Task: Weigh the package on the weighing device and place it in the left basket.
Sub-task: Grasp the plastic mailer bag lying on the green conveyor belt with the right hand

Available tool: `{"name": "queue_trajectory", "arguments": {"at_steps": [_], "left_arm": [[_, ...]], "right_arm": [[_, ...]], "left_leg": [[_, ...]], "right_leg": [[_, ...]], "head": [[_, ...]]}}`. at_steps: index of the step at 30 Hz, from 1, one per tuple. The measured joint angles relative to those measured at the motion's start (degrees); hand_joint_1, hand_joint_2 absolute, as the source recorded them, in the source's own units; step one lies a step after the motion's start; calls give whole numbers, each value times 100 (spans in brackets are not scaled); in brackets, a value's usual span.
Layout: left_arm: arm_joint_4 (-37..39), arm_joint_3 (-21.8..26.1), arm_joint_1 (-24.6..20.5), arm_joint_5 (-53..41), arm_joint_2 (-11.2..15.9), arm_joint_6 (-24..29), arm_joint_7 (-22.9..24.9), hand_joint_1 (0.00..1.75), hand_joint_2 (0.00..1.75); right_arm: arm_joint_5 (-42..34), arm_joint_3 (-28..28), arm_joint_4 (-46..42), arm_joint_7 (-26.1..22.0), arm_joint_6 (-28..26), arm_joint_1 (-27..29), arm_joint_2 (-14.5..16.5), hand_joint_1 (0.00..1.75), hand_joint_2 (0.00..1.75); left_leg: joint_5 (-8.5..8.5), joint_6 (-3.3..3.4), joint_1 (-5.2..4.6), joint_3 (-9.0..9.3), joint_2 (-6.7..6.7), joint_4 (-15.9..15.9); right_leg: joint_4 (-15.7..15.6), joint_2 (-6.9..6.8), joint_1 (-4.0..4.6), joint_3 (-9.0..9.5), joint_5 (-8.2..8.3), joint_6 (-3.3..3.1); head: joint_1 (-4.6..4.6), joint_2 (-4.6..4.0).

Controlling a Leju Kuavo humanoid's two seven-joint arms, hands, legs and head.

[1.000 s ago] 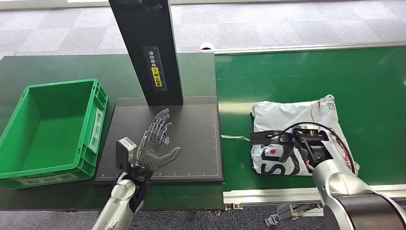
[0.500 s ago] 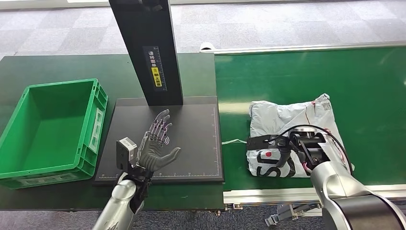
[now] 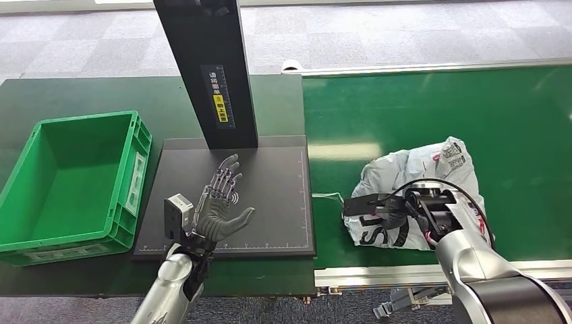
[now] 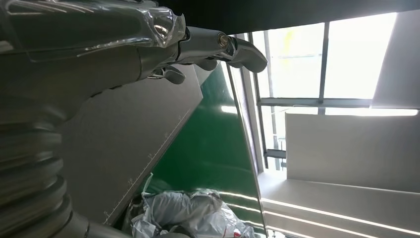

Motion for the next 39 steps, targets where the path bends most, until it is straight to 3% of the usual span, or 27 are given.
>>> {"name": "queue_trajectory", "arguments": {"at_steps": [17, 21, 27, 34, 39], "left_arm": [[-67, 13, 46, -2, 0, -2, 17, 0, 175], [-128, 20, 96, 11, 3, -29, 37, 0, 175], [-450, 202, 292, 525, 45, 8, 168, 0, 175], [-1061, 453, 604, 730, 46, 229, 272, 0, 175], [-1330, 516, 703, 727, 15, 343, 244, 0, 175]], "right_arm": [[-76, 135, 0, -18, -190, 87, -30, 175, 175], [-265, 145, 0, -1, -488, 93, -55, 175, 175], [-1160, -156, -111, -82, -2105, 5, -58, 175, 175], [-2470, -798, -765, -1165, -4365, -178, 31, 175, 175], [-2804, -950, -1441, -1739, -5326, -93, 116, 175, 175]], "left_leg": [[0, 0, 0, -1, -1, 0], [0, 0, 0, -1, 0, 0], [0, 0, 0, -4, 0, 0], [1, 0, 2, -4, 0, -1], [0, 0, 2, -3, 1, -1]], "right_leg": [[0, -1, 0, 0, 0, 0], [0, -1, 0, 1, 0, 0], [1, 3, 0, 0, 1, -1], [1, 2, 2, -1, 0, 0], [1, 2, 1, 0, 0, 0]], "head": [[0, 1], [0, 2], [0, 1], [1, 0], [1, 2]]}}
